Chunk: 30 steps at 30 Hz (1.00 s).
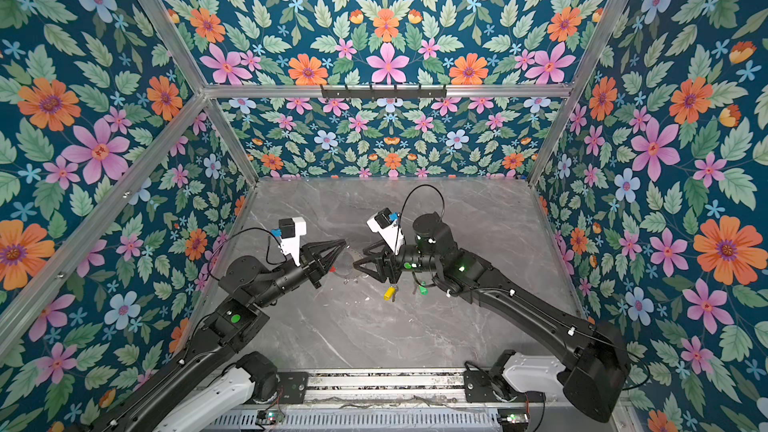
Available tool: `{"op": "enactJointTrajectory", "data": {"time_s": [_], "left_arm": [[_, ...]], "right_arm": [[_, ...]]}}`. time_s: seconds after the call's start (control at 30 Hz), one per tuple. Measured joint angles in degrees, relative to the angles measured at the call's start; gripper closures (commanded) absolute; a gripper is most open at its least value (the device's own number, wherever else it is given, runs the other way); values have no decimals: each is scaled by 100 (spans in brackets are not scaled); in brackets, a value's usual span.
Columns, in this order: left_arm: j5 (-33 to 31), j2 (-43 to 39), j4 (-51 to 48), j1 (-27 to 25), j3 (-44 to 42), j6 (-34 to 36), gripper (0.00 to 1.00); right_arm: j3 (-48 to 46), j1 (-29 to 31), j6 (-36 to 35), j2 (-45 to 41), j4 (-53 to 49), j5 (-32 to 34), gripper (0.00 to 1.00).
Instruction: Remove the keys from the keyring
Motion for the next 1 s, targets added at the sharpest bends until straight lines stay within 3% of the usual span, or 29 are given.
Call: {"op": "enactJointTrajectory", "data": {"time_s": [0.17,0.2,0.27,0.3,0.33,0.63,1.0], "left_arm": [[13,-2,39,0,9,-15,99],[-66,-2,17,2,13,-13,84],[-92,-7,-24,13,15,-15,63],[-92,-26,-20,11,24,-17,8],[-72,-46,-20,-2,31,-20,0],[-476,-551,-291,0,295,225,0],[-870,-927,-326,0,70,472,0]], "right_arm": [[101,2,-13,240,-11,-68,95],[107,2,-61,267,-13,-225,100],[140,31,-61,284,-11,-240,100],[153,22,-55,297,-13,-245,100],[160,4,-55,315,-15,-175,100],[175,-83,90,658,-87,-188,100],[522,-326,516,2522,-535,-501,100]]}}
